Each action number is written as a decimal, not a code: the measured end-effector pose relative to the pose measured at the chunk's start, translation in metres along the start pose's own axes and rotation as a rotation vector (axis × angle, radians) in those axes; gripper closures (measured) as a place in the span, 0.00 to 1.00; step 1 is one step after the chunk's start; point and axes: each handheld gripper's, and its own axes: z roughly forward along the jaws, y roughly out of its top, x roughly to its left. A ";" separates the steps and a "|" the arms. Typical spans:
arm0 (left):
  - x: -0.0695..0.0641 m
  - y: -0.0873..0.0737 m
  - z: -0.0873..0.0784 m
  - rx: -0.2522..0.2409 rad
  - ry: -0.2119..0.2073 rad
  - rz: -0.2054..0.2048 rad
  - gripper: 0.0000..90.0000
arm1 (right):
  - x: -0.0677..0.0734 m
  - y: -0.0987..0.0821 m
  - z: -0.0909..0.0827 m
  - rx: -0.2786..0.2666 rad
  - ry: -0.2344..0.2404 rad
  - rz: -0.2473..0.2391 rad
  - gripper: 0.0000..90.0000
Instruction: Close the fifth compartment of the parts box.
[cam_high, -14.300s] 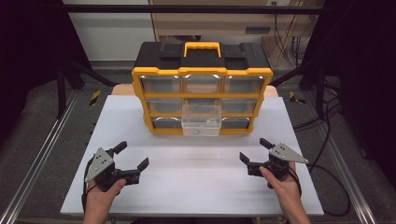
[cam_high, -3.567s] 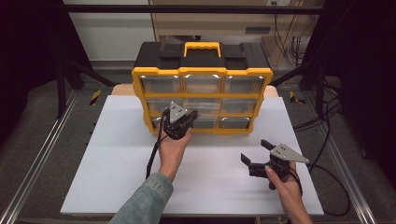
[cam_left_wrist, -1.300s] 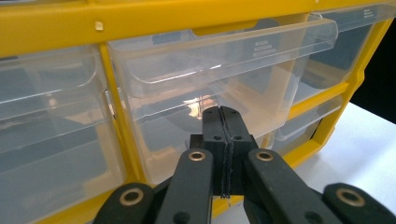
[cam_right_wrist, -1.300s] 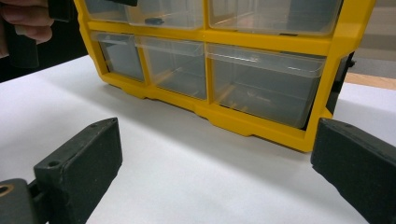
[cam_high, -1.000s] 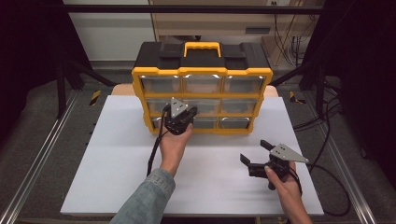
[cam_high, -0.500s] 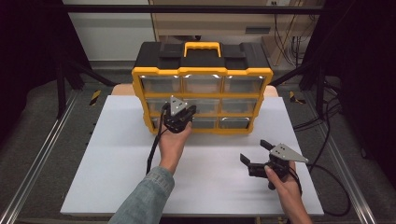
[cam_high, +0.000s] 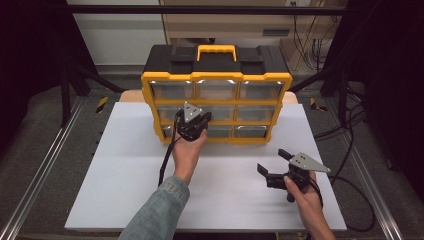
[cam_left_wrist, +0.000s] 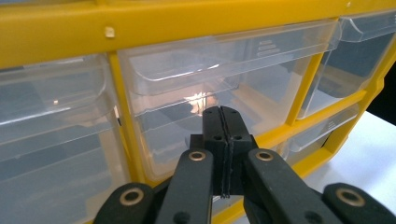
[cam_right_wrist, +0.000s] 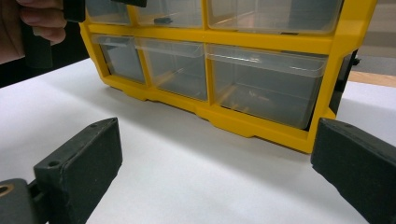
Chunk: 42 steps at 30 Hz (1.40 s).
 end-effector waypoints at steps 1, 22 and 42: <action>0.000 0.000 0.000 0.002 -0.004 -0.004 1.00 | 0.000 0.000 0.000 -0.002 0.002 0.003 0.03; 0.000 -0.002 -0.008 0.005 -0.012 0.017 1.00 | 0.001 0.002 -0.002 -0.006 -0.013 -0.008 0.03; -0.002 0.001 -0.014 -0.003 -0.027 0.022 1.00 | 0.001 0.001 -0.004 -0.008 -0.024 0.010 0.03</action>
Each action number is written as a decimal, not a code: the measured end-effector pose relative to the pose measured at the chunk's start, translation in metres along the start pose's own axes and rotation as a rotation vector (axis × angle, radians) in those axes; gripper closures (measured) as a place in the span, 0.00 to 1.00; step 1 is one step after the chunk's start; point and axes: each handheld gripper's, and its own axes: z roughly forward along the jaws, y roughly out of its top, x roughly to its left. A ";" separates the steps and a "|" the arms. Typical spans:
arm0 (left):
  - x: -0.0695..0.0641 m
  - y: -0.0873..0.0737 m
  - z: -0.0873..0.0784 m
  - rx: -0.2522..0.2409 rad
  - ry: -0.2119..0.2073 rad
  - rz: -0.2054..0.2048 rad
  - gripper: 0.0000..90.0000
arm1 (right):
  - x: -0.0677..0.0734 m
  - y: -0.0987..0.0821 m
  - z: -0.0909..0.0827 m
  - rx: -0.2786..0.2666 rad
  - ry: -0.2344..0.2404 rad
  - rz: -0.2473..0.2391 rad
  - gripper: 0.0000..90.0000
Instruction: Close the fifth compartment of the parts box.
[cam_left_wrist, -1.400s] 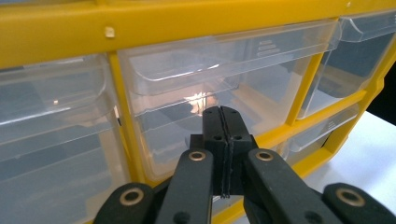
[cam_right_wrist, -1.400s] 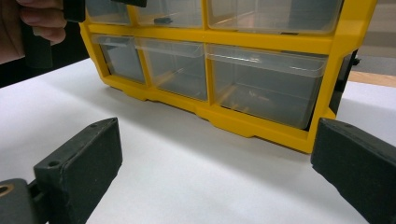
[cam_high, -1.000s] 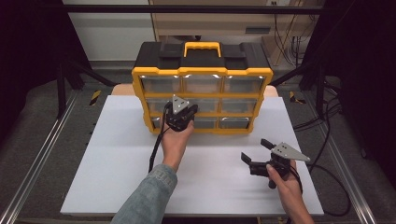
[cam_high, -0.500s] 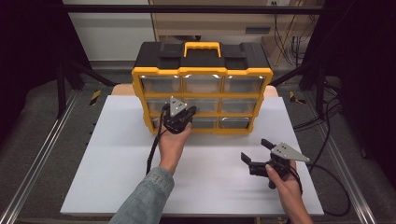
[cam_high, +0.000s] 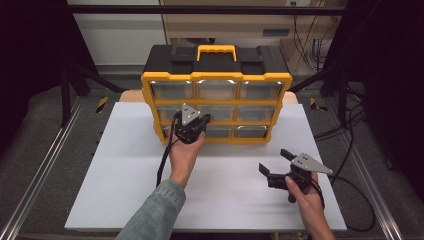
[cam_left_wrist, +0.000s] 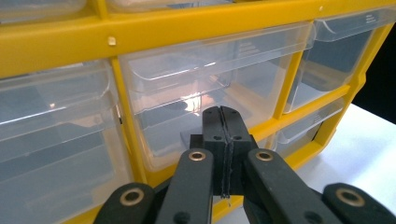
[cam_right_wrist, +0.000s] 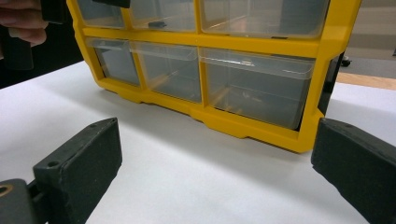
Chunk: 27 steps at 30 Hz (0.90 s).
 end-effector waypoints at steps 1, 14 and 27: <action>0.000 0.000 -0.001 -0.001 -0.001 -0.001 1.00 | 0.000 0.000 0.000 0.000 -0.001 0.001 0.02; -0.003 0.003 -0.006 -0.008 -0.015 0.014 1.00 | 0.000 0.000 0.000 0.001 -0.003 0.001 0.03; -0.001 0.006 -0.012 -0.028 -0.018 0.011 1.00 | 0.000 -0.001 0.002 0.006 -0.001 -0.016 0.02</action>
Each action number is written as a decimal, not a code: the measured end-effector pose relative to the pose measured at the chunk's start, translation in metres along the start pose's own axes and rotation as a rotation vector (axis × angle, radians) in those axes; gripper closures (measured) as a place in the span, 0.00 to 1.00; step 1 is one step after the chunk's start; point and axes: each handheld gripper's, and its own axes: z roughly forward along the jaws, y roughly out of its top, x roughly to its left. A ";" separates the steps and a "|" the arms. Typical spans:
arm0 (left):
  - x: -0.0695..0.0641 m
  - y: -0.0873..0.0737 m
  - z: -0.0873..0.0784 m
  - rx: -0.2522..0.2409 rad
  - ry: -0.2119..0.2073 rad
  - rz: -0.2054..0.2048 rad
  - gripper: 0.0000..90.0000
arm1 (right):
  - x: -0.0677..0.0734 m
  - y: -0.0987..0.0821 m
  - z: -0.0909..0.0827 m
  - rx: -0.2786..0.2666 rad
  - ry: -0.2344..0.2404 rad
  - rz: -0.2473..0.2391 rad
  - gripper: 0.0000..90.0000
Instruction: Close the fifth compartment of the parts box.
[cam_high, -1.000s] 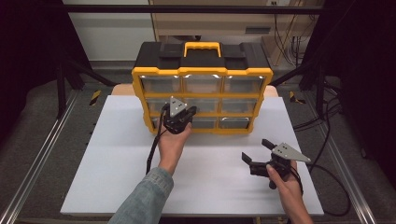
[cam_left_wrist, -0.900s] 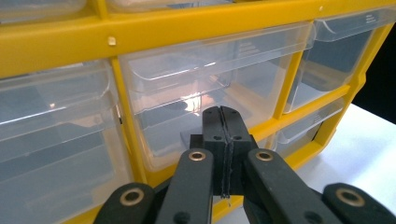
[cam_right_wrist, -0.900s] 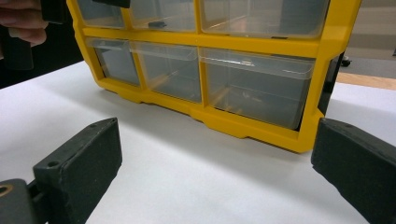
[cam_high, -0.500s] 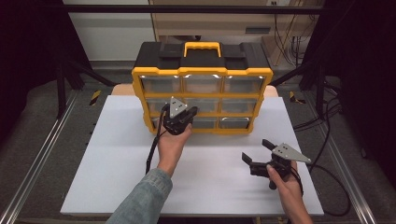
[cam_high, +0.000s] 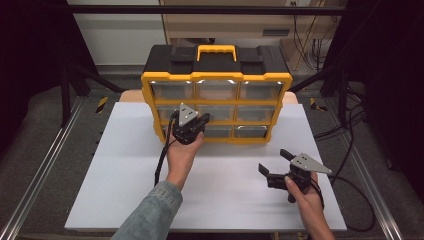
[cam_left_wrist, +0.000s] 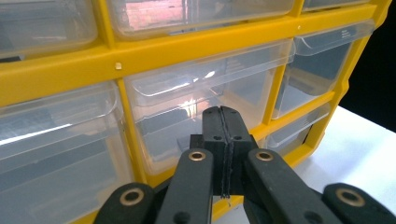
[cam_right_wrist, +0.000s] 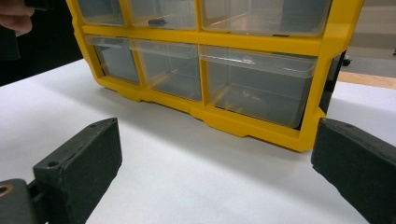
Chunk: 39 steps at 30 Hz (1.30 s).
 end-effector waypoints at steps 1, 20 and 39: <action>0.000 0.000 -0.001 -0.004 0.000 -0.001 1.00 | 0.000 0.000 0.000 0.001 0.002 0.000 0.03; -0.016 0.000 -0.017 -0.096 -0.069 -0.018 0.11 | 0.000 0.000 -0.001 0.001 -0.003 0.006 0.03; 0.012 -0.004 -0.042 -0.125 -0.065 -0.048 0.03 | 0.001 0.000 -0.001 0.001 -0.003 0.007 0.03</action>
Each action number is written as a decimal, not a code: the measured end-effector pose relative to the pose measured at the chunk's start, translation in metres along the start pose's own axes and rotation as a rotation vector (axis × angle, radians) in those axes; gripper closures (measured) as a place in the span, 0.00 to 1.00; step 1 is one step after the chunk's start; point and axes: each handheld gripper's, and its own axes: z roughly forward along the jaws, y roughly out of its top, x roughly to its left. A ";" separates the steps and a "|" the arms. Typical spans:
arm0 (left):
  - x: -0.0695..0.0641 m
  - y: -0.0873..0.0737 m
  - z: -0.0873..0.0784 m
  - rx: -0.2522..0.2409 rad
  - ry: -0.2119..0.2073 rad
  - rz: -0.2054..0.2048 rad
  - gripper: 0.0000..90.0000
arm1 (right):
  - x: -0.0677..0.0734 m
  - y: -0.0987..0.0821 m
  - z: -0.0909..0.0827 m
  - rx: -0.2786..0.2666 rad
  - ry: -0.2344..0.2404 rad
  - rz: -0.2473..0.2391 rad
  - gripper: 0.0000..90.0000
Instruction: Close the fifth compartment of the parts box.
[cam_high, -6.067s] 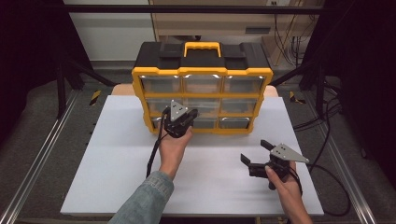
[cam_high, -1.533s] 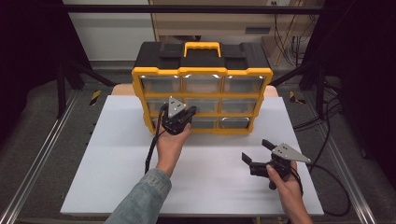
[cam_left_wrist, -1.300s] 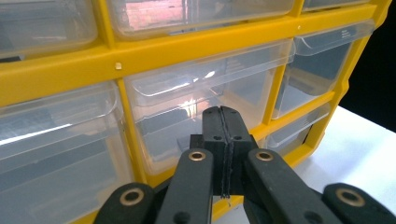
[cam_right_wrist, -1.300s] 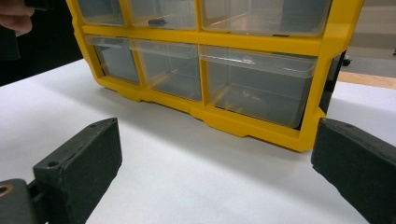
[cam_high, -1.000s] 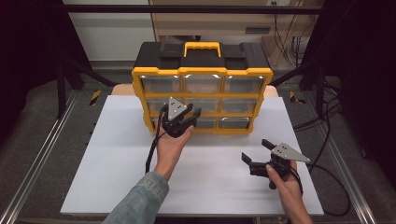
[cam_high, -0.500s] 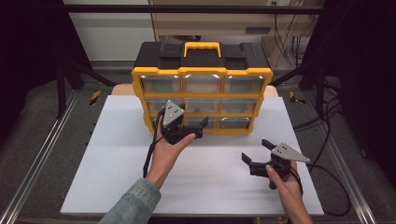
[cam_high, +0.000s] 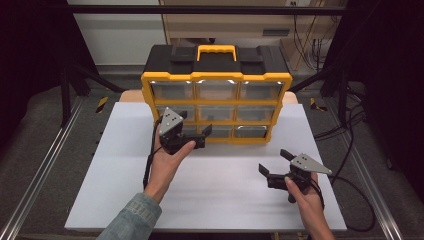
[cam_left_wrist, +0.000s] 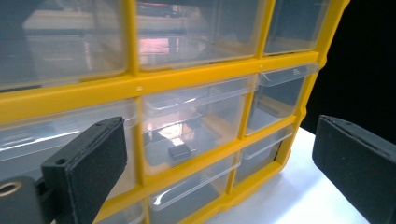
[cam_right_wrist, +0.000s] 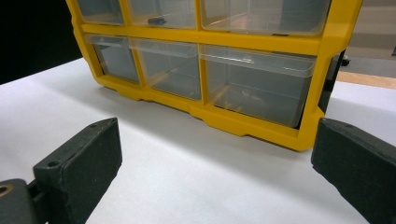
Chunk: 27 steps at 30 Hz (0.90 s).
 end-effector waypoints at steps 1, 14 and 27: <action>0.002 0.000 -0.002 0.000 0.001 0.000 0.03 | 0.000 0.000 0.000 0.000 0.000 0.000 0.03; 0.032 -0.003 -0.033 -0.004 0.024 -0.011 0.02 | 0.000 0.000 0.001 0.003 -0.004 -0.001 0.02; 0.049 -0.007 -0.055 -0.013 0.037 -0.024 0.02 | 0.000 -0.001 0.001 0.005 -0.009 -0.002 0.03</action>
